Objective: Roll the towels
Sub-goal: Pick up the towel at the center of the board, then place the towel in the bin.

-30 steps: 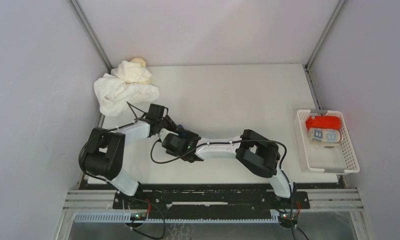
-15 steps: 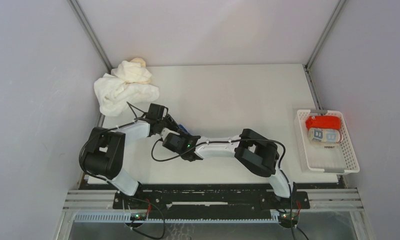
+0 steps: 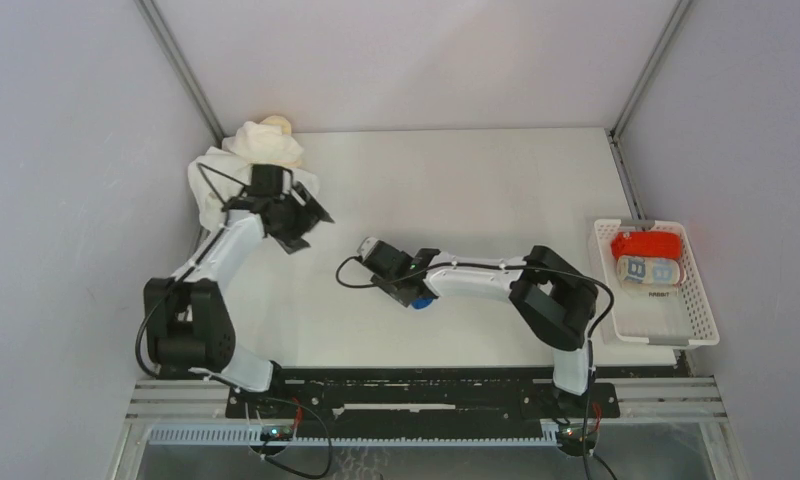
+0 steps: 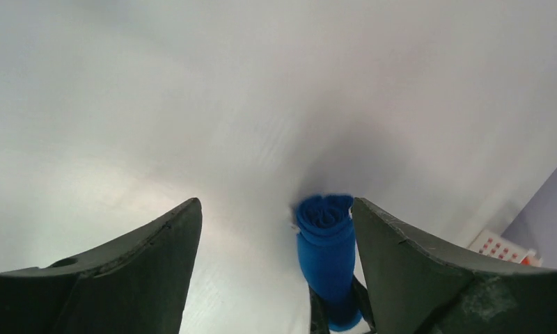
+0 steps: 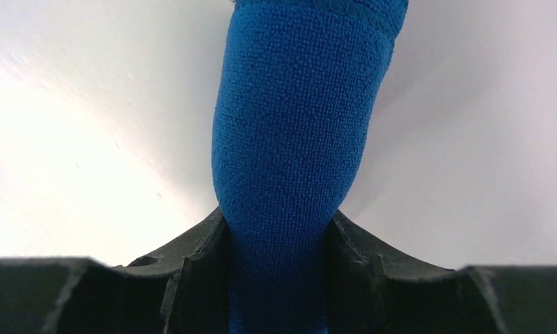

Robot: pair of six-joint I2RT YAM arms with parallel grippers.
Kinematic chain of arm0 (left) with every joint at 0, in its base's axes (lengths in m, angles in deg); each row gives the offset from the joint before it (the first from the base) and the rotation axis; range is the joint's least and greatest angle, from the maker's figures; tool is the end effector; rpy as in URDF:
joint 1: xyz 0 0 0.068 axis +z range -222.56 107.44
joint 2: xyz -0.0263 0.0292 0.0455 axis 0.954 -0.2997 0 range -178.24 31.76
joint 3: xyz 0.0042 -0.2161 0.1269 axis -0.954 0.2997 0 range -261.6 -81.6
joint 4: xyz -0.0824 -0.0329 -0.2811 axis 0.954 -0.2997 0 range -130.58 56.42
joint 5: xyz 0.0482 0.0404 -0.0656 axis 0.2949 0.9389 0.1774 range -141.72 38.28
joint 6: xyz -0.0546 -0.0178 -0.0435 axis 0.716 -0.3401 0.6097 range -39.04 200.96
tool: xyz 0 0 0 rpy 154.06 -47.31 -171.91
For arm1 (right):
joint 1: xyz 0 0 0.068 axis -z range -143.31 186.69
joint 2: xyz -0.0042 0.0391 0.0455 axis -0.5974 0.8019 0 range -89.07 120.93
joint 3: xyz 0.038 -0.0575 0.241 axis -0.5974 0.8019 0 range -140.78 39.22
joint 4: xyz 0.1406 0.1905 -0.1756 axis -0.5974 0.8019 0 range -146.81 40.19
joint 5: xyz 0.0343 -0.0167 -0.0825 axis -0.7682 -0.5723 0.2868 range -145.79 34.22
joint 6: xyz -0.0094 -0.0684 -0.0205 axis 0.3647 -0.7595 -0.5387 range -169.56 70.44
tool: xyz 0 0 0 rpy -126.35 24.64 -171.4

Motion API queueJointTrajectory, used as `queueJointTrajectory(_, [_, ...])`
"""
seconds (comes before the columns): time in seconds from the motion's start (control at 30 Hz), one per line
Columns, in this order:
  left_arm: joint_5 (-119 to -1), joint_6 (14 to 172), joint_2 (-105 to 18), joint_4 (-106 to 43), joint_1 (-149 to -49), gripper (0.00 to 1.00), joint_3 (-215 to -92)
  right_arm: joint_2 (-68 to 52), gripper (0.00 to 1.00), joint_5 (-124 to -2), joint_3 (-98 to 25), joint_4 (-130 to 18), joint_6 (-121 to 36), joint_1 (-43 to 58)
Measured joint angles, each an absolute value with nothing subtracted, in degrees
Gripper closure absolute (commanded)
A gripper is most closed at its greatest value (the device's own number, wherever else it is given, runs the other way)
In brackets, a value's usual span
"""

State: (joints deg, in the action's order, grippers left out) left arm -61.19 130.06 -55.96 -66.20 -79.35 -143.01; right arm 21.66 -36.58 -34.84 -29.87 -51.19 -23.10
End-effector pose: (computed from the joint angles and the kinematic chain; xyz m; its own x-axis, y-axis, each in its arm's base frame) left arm 0.3531 -0.0520 0.1702 -0.7087 -0.6665 -0.2314 -0.5114 0.7112 -0.4824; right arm 0.2302 0.3564 0.1029 -0.4295 -0.7909 -0.4359 -0.7551 0.5793 -0.3071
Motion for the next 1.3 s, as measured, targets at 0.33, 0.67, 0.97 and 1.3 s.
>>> queueJointTrajectory(0.33, [-53.37,115.83,-39.65,-76.19,-72.42,0.14,-154.51,5.47,0.79,-39.58,-31.52,-16.98,-39.76,-13.94])
queueJointTrajectory(0.67, [-54.33,109.78,-29.97,-77.07,-72.42,0.14,-147.97,-19.67,0.77,-31.25,-31.54,-0.71,-28.94,1.11])
queueJointTrajectory(0.97, [-59.69,108.79,-30.95,-77.42,-72.42,0.14,-146.48,-35.67,0.82,-25.83,-31.52,9.45,-28.59,31.82])
queueJointTrajectory(1.3, [-66.61,108.75,-34.71,-77.46,-72.42,0.15,-146.48,-33.42,0.85,-28.47,-26.56,12.40,-25.79,57.48])
